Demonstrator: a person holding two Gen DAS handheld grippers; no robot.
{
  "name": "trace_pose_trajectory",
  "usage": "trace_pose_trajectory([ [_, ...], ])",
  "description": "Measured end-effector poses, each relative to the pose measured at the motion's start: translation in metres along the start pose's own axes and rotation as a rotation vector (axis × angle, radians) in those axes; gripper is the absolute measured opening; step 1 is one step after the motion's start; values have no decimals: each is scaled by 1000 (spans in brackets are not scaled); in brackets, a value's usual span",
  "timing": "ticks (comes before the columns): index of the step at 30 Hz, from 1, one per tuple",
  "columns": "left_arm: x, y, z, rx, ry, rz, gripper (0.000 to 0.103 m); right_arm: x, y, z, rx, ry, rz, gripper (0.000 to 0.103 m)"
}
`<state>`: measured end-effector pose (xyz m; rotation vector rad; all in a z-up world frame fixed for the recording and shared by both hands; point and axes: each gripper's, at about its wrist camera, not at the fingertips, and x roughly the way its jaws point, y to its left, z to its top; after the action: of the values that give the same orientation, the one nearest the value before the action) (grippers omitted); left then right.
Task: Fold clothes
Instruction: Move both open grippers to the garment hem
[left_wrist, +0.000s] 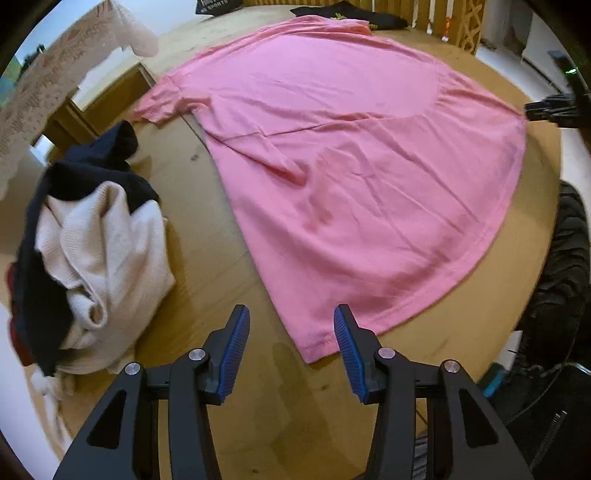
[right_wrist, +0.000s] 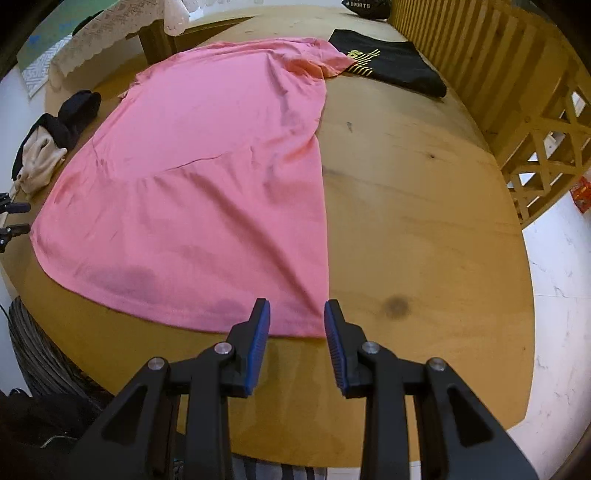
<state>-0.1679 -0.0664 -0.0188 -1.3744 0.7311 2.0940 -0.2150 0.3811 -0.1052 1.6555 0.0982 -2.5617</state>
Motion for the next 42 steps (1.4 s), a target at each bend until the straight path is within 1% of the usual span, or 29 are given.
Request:
trace_pose_trajectory([
  [1,-1,-3,2,0,-8,25,46,-1,1,-1,-6,-1,-3,30],
  [3,-6,-8,4,-21,-28,32,48,-2,5,-2,-22,-12,-27,30],
  [6,-6,-13,4,-62,-54,64,50,-2,10,-1,-38,-26,-59,31],
  [7,-2,-11,4,-82,-53,57,50,-2,12,0,-43,-31,-69,31],
  [11,7,1,-2,-181,-31,-36,50,1,13,2,-64,-33,-84,31],
  [14,11,-4,-10,-173,-11,-12,50,4,10,0,-82,-28,-82,33],
  [15,13,-6,-12,-176,-6,-24,50,6,6,0,-81,-27,-79,35],
  [17,16,-9,-13,-172,1,-31,50,10,-2,-1,-73,-25,-71,40],
  [22,19,-10,-13,-196,4,-48,50,11,-11,-5,-57,-27,-49,41],
  [26,20,-9,-13,-215,5,-62,49,21,-16,-4,-41,-9,-23,41],
  [30,22,-10,-13,-215,7,-71,47,27,-12,0,-43,-8,-18,41],
  [33,18,-7,-15,-214,7,-57,43,29,-9,2,-48,-3,-8,41],
  [35,14,-4,-19,-216,3,-53,45,28,-6,2,-52,-1,-8,41],
  [38,15,4,-20,-230,9,-81,45,28,-4,2,-46,3,18,41],
  [42,22,-4,-16,-187,33,-103,43,28,3,1,-44,0,14,41],
])
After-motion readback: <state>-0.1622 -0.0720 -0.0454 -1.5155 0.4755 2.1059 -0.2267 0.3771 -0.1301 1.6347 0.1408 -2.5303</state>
